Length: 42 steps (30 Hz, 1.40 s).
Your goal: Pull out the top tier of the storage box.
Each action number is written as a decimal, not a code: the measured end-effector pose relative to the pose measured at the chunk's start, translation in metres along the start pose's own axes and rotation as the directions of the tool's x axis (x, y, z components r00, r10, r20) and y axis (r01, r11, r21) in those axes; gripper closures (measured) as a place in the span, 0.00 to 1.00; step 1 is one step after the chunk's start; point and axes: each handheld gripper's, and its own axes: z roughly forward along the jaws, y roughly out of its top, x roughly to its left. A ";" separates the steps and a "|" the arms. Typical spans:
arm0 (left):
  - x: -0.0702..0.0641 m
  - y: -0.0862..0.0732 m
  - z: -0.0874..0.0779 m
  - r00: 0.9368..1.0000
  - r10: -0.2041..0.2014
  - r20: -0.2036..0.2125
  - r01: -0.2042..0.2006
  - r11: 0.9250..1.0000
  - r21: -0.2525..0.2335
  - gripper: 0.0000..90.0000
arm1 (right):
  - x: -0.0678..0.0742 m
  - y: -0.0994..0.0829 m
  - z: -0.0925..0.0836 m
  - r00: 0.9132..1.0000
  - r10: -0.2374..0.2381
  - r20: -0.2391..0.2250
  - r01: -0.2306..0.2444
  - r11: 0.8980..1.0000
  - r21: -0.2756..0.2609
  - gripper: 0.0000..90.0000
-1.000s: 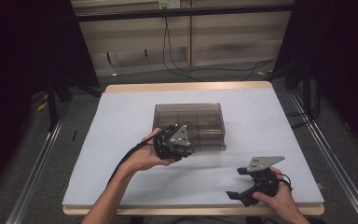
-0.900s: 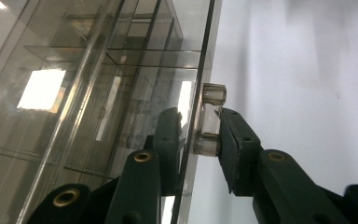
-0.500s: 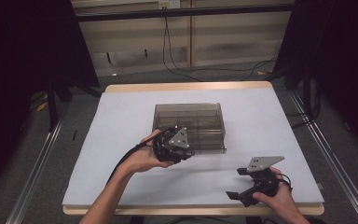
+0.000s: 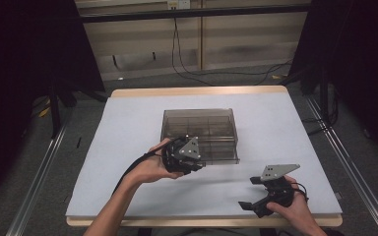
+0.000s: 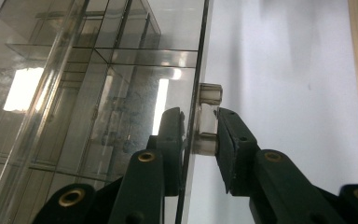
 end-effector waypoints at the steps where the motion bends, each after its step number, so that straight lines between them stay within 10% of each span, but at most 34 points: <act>1: -0.001 0.000 0.000 1.000 0.002 0.001 -0.002 1.000 0.010 0.81 | 0.000 0.000 0.000 1.000 0.000 0.000 0.000 1.000 0.000 0.05; 35: -0.010 0.001 -0.001 1.000 0.005 0.018 -0.006 1.000 0.021 0.81 | 0.000 0.000 0.000 1.000 0.004 0.002 -0.004 1.000 0.003 0.05; 42: -0.012 -0.002 -0.006 1.000 -0.017 -0.011 0.017 1.000 -0.021 0.65 | -0.001 0.000 -0.001 1.000 0.008 0.002 -0.008 1.000 -0.003 0.05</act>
